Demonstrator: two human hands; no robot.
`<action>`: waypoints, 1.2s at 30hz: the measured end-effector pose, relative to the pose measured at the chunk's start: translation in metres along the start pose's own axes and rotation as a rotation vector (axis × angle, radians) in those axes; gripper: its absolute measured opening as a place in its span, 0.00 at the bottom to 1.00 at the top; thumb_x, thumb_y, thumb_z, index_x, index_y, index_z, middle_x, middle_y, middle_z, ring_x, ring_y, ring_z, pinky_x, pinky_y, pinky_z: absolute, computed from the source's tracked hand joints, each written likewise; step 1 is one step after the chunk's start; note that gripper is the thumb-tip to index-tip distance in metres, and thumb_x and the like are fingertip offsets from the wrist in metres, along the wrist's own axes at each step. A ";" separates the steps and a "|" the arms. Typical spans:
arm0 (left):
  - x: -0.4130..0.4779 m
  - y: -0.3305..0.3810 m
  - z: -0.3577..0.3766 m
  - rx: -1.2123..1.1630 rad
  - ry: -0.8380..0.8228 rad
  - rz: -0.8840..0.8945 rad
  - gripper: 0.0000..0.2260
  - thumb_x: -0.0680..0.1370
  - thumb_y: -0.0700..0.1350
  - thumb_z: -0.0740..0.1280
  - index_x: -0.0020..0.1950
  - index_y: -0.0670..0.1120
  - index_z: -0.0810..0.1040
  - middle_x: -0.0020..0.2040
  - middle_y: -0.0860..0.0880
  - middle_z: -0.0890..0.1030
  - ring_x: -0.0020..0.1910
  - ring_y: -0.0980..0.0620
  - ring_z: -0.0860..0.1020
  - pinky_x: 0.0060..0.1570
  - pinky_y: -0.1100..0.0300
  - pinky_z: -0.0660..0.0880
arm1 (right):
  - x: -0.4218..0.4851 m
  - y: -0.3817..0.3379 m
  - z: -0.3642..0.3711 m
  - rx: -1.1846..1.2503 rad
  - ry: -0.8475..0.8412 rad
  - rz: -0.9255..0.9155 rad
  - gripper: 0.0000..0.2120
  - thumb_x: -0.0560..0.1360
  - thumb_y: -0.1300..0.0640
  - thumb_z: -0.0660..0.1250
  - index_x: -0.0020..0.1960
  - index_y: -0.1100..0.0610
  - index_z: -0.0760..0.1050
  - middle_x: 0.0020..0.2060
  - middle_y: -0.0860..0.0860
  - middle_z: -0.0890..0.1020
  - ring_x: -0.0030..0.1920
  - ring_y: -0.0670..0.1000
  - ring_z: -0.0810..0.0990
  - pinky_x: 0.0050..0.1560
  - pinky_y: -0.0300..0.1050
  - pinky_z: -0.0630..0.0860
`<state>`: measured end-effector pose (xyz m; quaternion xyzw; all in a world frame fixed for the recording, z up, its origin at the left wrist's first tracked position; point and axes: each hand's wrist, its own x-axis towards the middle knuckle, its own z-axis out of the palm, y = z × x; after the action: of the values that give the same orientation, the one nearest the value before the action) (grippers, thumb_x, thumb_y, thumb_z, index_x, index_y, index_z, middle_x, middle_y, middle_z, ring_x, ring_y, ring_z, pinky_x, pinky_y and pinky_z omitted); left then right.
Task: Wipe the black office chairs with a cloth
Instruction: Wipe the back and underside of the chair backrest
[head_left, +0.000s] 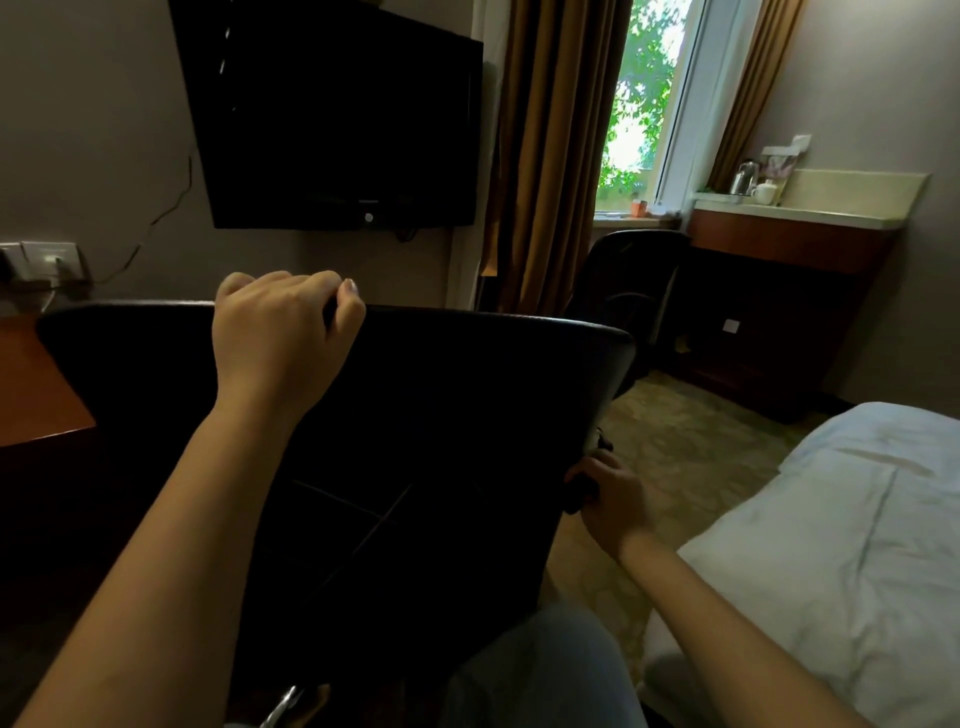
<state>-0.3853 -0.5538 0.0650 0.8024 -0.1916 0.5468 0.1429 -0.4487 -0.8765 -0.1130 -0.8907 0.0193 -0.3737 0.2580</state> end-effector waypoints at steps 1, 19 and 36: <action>-0.001 0.000 -0.001 -0.005 -0.002 0.006 0.17 0.80 0.47 0.55 0.34 0.44 0.73 0.28 0.45 0.74 0.30 0.42 0.74 0.41 0.55 0.58 | 0.007 -0.011 -0.009 0.015 0.024 0.039 0.09 0.70 0.68 0.61 0.43 0.60 0.79 0.41 0.51 0.77 0.40 0.52 0.75 0.37 0.29 0.68; 0.003 0.005 0.003 0.002 -0.009 -0.010 0.17 0.79 0.48 0.54 0.34 0.44 0.75 0.29 0.46 0.76 0.31 0.43 0.75 0.41 0.56 0.57 | -0.018 -0.035 0.052 -0.060 0.160 -0.281 0.17 0.68 0.62 0.61 0.53 0.55 0.82 0.54 0.49 0.75 0.52 0.53 0.75 0.53 0.41 0.70; 0.000 0.009 -0.002 0.007 -0.030 -0.020 0.17 0.79 0.47 0.55 0.35 0.44 0.74 0.30 0.44 0.76 0.32 0.41 0.75 0.42 0.55 0.58 | 0.049 -0.134 -0.048 0.178 0.538 -0.330 0.19 0.69 0.77 0.66 0.55 0.62 0.82 0.51 0.57 0.80 0.53 0.54 0.79 0.59 0.44 0.74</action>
<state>-0.3909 -0.5604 0.0655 0.8128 -0.1837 0.5341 0.1425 -0.4667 -0.7926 0.0110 -0.7250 -0.0907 -0.6327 0.2564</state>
